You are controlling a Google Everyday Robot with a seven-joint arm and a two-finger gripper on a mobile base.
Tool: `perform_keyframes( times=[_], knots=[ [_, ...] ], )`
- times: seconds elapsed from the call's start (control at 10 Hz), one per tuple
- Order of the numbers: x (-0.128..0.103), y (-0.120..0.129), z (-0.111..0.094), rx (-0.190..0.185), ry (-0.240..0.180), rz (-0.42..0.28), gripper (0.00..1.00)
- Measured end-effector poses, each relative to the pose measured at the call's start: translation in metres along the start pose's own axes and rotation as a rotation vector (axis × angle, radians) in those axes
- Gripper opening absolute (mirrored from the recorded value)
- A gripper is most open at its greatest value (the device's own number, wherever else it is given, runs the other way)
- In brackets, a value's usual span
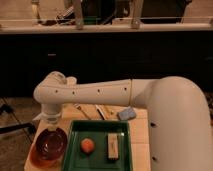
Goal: Stack bowls on top of each other
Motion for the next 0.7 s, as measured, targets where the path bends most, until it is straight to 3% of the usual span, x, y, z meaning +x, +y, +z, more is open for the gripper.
perform_keyframes(
  times=[0.7],
  knots=[
    [-0.048,-0.003,0.033,-0.042,0.022,-0.040,0.00]
  ],
)
